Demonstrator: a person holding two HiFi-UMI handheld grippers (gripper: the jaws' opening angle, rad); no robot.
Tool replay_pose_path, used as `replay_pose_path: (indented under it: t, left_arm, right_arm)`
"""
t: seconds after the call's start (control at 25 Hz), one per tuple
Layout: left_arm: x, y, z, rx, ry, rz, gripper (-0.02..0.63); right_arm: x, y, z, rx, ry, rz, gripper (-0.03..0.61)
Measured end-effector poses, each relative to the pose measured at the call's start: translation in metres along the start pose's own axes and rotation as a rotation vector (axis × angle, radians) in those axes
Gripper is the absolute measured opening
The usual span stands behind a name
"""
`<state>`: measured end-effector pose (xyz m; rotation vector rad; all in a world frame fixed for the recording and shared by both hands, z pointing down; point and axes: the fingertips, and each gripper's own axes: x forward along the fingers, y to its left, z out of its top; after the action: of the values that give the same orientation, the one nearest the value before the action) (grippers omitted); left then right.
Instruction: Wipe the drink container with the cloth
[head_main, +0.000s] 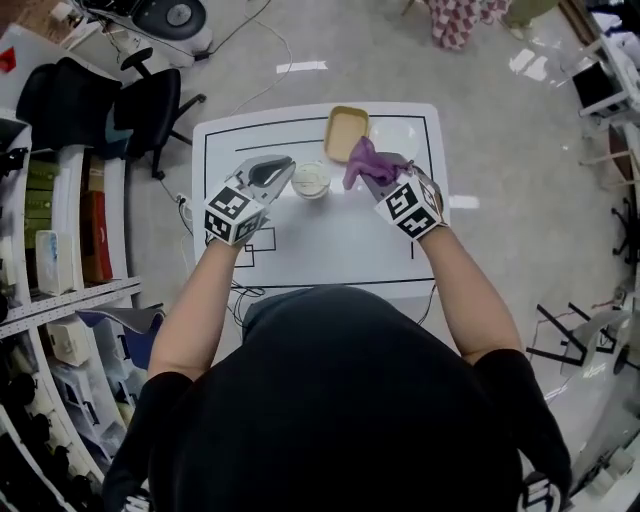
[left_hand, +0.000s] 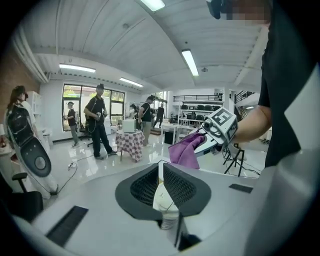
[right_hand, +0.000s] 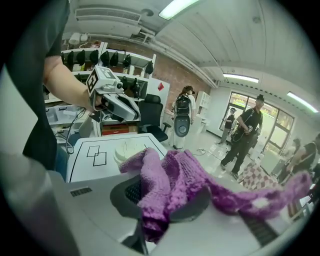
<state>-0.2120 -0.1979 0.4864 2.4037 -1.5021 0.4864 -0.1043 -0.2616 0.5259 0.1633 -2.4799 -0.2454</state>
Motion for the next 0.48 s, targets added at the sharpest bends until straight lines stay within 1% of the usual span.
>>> replay_pose_path:
  t: [0.08,0.2,0.32,0.48]
  left_arm:
    - [-0.016,-0.001,0.007,0.014,-0.024,0.024,0.032]
    - [-0.043,-0.004,0.012,0.019,-0.051,0.062,0.032]
    - [-0.072,-0.003,0.021,0.03,-0.088,0.119,0.032]
    - [-0.106,0.002,0.027,0.019,-0.131,0.176,0.032]
  right_arm:
    - [-0.015,0.0,0.014,-0.007,-0.022,-0.015,0.075]
    - [-0.036,0.003,0.033,0.009,-0.052,-0.033,0.076]
    - [-0.054,0.004,0.051,0.059,-0.087,-0.055,0.076]
    - [-0.076,0.001,0.069,0.118,-0.115,-0.084,0.076]
